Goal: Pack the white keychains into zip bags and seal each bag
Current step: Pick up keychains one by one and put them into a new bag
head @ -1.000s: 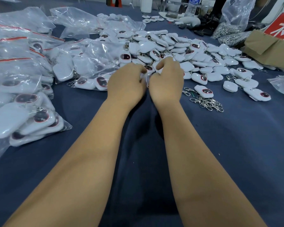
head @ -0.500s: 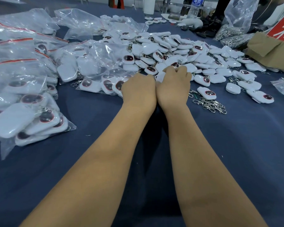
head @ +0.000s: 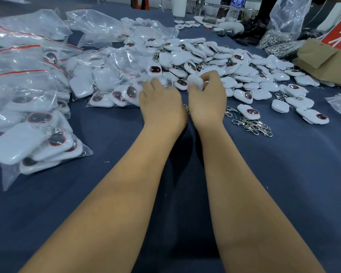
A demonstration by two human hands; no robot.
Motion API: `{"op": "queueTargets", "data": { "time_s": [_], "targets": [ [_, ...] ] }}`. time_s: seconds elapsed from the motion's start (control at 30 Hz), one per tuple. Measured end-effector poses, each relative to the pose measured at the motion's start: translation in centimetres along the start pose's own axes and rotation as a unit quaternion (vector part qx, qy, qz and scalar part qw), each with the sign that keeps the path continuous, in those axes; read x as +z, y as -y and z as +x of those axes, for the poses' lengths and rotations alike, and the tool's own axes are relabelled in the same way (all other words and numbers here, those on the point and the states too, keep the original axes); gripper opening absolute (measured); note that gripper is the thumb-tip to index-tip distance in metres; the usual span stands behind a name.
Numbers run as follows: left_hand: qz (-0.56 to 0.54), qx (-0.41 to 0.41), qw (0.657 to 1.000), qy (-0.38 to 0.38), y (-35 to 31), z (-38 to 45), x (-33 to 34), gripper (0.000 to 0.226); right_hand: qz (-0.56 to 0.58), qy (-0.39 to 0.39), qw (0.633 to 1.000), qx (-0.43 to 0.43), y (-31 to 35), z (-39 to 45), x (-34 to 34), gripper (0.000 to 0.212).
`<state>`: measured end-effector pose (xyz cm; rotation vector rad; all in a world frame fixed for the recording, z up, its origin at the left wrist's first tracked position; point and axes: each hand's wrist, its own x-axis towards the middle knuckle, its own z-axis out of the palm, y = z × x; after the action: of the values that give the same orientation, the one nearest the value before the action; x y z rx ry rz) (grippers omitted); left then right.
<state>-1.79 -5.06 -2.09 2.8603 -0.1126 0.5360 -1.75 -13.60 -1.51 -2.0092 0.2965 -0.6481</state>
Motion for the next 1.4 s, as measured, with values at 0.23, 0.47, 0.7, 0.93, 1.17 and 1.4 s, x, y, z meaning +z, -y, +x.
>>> {"op": "queueTargets", "data": {
  "time_s": [0.23, 0.47, 0.7, 0.93, 1.17, 1.4],
  "targets": [
    [-0.528, 0.018, 0.849, -0.033, -1.7, -0.3, -0.5, 0.040, 0.193, -0.091, 0.972, 0.101, 0.7, 0.3, -0.6, 0.020],
    [-0.844, -0.240, 0.470, 0.100, -0.7, 1.2, -0.8, 0.020, 0.304, 0.023, 0.943, 0.135, 1.5, -0.2, 0.2, 0.009],
    [-0.828, -0.266, 0.490, 0.060, 0.9, 1.8, -1.0, 0.026, 0.286, 0.159, 0.939, 0.106, 1.5, -0.8, 1.1, 0.032],
    [-0.816, -0.214, 0.523, 0.123, 1.4, 2.0, -0.9, 0.023, 0.329, 0.153, 0.925, 0.114, 0.6, -0.3, 1.1, 0.027],
    [-0.800, -0.209, 0.545, 0.139, 1.6, 2.0, -0.5, 0.032, 0.323, 0.104, 0.935, 0.102, 0.1, 0.2, 0.9, 0.039],
    [-0.773, -0.208, 0.583, 0.143, 1.3, 2.0, -0.4, 0.024, 0.198, -0.093, 0.970, 0.104, 0.5, 0.5, -1.1, 0.032]
  ]
}}
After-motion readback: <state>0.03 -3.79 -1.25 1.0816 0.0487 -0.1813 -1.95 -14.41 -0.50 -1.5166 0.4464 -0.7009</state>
